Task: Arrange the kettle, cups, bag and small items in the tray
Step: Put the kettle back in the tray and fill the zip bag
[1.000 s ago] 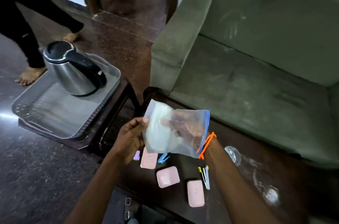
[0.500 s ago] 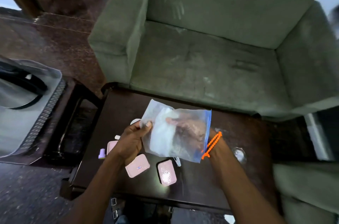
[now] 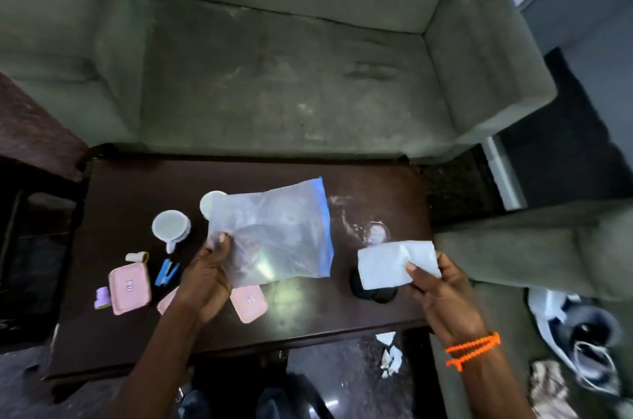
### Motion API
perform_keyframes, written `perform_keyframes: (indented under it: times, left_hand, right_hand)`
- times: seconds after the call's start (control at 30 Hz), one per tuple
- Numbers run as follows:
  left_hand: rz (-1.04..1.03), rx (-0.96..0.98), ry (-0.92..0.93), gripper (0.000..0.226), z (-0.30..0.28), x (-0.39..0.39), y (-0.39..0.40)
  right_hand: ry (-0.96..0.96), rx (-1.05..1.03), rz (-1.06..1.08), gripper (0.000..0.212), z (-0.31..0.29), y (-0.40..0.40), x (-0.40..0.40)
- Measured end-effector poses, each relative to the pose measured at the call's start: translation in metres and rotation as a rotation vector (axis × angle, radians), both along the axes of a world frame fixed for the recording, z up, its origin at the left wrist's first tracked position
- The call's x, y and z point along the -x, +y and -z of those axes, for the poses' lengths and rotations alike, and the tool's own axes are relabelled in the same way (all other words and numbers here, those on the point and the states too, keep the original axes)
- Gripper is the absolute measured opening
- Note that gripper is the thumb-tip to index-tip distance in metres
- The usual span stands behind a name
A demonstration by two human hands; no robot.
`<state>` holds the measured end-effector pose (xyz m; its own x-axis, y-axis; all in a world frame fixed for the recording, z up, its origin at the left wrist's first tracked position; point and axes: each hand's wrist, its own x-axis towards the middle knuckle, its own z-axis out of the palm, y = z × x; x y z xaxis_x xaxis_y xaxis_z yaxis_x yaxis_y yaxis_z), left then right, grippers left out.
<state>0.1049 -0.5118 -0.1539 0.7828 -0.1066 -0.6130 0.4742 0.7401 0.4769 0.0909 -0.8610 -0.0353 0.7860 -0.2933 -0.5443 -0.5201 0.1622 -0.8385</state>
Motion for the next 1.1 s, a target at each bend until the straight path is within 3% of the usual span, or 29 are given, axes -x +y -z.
perform_keyframes:
  times: [0.23, 0.37, 0.63, 0.9, 1.0, 1.1]
  left_hand:
    - [-0.03, 0.096, 0.108, 0.017, 0.021, 0.008, -0.028]
    - [-0.007, 0.119, 0.113, 0.007, 0.028, 0.009, -0.035]
    - [0.011, 0.065, 0.158, 0.014, 0.028, 0.012, -0.043]
    - [-0.053, 0.145, 0.179, 0.021, 0.023, 0.021, -0.047]
    - [-0.075, 0.175, 0.179, 0.022, 0.021, 0.024, -0.046]
    - [-0.081, 0.183, 0.186, 0.024, 0.018, 0.026, -0.042]
  right_hand:
    - [0.103, 0.184, 0.227, 0.024, 0.067, -0.05, 0.033]
    - [0.123, 0.291, 0.245, 0.024, 0.102, -0.052, 0.027]
    - [0.176, 0.481, 0.241, 0.016, 0.149, -0.035, 0.016]
    - [0.387, 0.865, 0.24, 0.041, 0.16, -0.02, 0.027]
    - [0.353, 0.897, 0.352, 0.058, 0.153, -0.015, 0.029]
    - [0.299, 0.98, 0.469, 0.06, 0.145, -0.017, 0.033]
